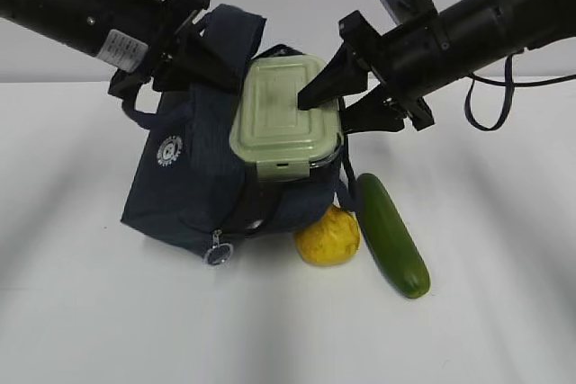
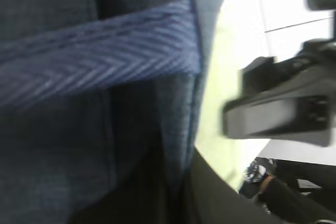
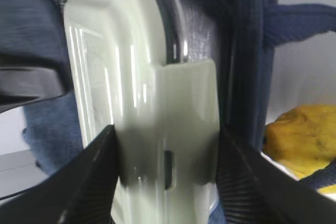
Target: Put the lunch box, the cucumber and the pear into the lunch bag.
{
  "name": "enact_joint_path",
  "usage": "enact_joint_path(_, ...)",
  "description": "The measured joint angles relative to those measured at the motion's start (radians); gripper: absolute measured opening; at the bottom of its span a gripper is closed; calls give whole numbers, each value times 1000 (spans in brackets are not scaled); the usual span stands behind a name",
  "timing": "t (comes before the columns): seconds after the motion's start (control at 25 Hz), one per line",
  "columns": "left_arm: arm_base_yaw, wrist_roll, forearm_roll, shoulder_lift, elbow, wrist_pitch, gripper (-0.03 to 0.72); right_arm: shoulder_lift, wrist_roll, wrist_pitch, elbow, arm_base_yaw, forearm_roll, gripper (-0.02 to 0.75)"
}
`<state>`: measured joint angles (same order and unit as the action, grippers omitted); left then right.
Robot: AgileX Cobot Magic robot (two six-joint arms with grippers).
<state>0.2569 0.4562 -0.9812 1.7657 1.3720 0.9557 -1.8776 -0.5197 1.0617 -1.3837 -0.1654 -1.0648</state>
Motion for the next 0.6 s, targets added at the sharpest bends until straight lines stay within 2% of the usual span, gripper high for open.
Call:
enact_joint_path(0.16,2,42,-85,1,0,21,-1,-2,41,-52,-11,-43,18,398)
enact_joint_path(0.4,2,48,-104,1,0,31,-1,-50,53,-95,-71,-107,16,398)
enact_joint_path(0.6,2,49,-107,1,0,46,-1,-112,55,-126,-145,-157,-28,398)
